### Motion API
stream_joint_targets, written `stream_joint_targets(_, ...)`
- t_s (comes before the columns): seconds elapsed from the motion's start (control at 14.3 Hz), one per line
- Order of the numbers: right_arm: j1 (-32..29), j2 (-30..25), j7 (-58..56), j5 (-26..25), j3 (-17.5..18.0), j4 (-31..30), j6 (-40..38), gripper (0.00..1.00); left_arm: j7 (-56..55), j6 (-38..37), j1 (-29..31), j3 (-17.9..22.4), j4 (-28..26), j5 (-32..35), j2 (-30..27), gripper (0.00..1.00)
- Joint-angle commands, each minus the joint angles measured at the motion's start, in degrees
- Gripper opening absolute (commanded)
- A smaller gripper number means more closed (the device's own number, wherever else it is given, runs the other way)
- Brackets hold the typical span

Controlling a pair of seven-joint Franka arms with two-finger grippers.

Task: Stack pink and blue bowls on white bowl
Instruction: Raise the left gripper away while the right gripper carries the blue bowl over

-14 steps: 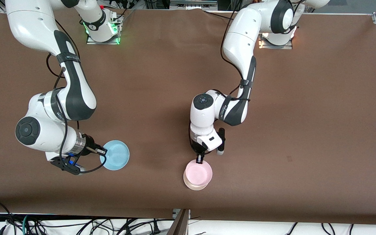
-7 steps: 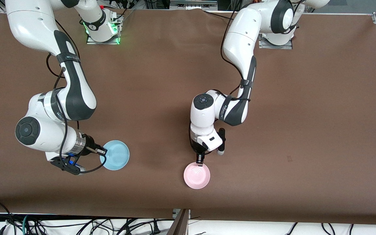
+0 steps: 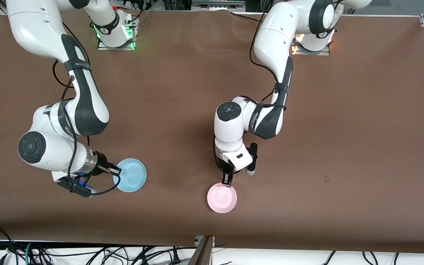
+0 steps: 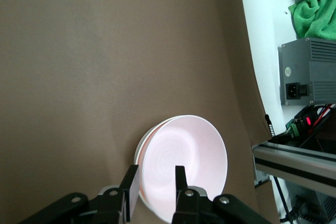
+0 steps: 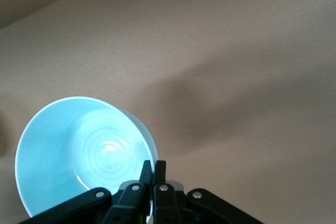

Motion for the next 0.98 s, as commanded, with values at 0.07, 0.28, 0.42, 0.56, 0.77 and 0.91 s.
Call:
stream_joint_targets(0.07,3.2,3.3,7.5,0.4,0.1,1.5,5.2,0.00,14.8,-14.1,0.8,-0.7,-1.3,0.5,-10.4,0.36)
stream_joint_targets(0.28,7.2,6.8,16.5,0.5,0.2,2.4,13.5,0.00,28.6,-24.0,4.5,-0.6,-1.7,-0.8,-16.6,0.57)
stream_joint_targets(0.42,10.8,10.4,22.5,0.5,0.3,5.1,18.9,0.00,39.5,-28.0,8.3,-0.5,-2.0,-1.0,-19.8,0.69)
stream_joint_targets(0.56,15.2,14.2,28.9,0.4,0.2,7.4,25.7,0.00,52.7,-31.9,12.0,-0.4,-2.7,-0.9,-23.5,0.79)
stream_joint_targets(0.77,19.1,17.6,34.6,0.5,0.2,9.6,34.0,0.00,68.5,-35.6,17.5,-0.5,-5.0,-1.0,-27.1,0.81)
stream_joint_targets(0.91,19.8,19.0,35.3,0.5,0.6,11.1,37.2,0.00,74.4,-35.7,19.3,-0.5,-7.4,-1.0,-29.3,0.82)
